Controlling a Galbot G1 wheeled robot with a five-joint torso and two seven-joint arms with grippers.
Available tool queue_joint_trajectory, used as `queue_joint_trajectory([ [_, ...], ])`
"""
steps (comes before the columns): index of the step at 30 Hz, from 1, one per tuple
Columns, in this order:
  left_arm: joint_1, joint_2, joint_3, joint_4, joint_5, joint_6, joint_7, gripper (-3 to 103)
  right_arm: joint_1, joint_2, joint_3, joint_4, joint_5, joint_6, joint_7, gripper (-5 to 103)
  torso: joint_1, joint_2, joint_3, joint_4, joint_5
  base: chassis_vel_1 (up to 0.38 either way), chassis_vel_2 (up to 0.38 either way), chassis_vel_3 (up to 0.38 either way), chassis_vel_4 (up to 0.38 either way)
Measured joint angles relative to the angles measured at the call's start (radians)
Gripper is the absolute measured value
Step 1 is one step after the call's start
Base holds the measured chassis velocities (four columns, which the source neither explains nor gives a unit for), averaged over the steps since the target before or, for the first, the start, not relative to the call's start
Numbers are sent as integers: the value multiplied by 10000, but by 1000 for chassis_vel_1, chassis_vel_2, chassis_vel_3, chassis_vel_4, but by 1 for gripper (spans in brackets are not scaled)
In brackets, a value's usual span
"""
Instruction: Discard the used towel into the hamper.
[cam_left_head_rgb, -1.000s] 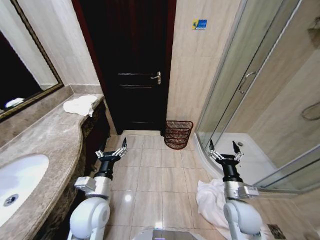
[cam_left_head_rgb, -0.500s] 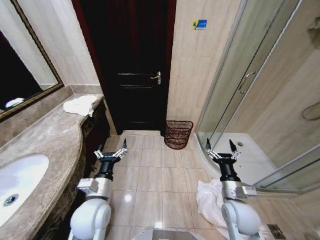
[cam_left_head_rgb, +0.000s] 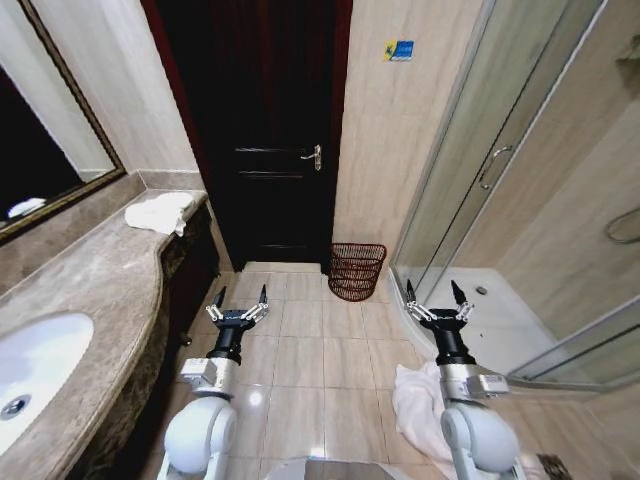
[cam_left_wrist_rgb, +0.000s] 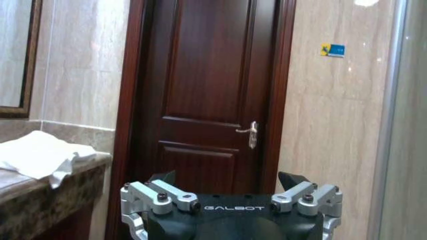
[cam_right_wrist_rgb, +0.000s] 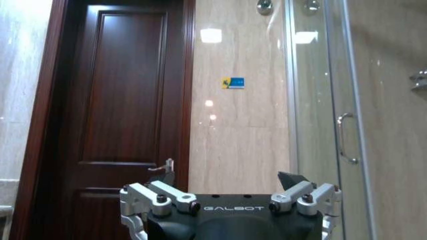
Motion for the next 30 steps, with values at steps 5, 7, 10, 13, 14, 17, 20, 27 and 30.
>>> queue_joint_trajectory([
  [5, -32, 18, -1, 72, -47, -44, 20, 100, 35, 12, -6, -63, -2, 13, -15, 100, 3, -2, 1, 0, -3, -207, 206, 224, -220],
  [7, -48, 11, -4, 99, -49, -49, 37, 100, 46, 14, -6, -89, -3, 39, -44, 100, 2, -1, 0, 0, 2, -244, 235, 231, -255],
  [10, -52, -3, -7, 119, -49, -49, 39, 100, 49, 12, -6, -103, -6, 59, -56, 100, 4, -4, 1, 1, -5, -239, 236, 240, -260],
  [13, -47, -32, -14, 138, -47, -73, 38, 100, 58, 4, -8, -145, -22, 178, 24, 100, 6, -4, 2, 0, -5, -256, 240, 253, -277],
  [14, -39, -44, -28, 146, -45, -97, 29, 100, 65, 3, -17, -180, -71, 265, 153, 100, 4, -3, 0, 0, -1, -263, 243, 226, -223],
  [17, -1, -56, -61, 148, -31, -121, 20, 100, 72, -4, -24, -221, -91, 411, 231, 100, 16, -7, 4, 2, -4, -156, 172, 165, -127],
  [20, 46, -64, -64, 147, -16, -150, 26, 100, 58, -6, -23, -219, -104, 429, 252, 100, 10, -6, 2, 0, 1, -85, 111, 76, -63],
  [27, 219, -63, -31, 137, -21, -289, 76, 100, -22, 15, 46, -128, -122, 469, -57, 100, -9, 0, -4, 0, -2, 10, -1, -12, 8],
  [30, 262, -56, -39, 135, -24, -325, 89, 100, -31, 30, 46, -114, -123, 475, -67, 100, -10, 0, -4, 0, -1, 59, -43, -56, 33],
])
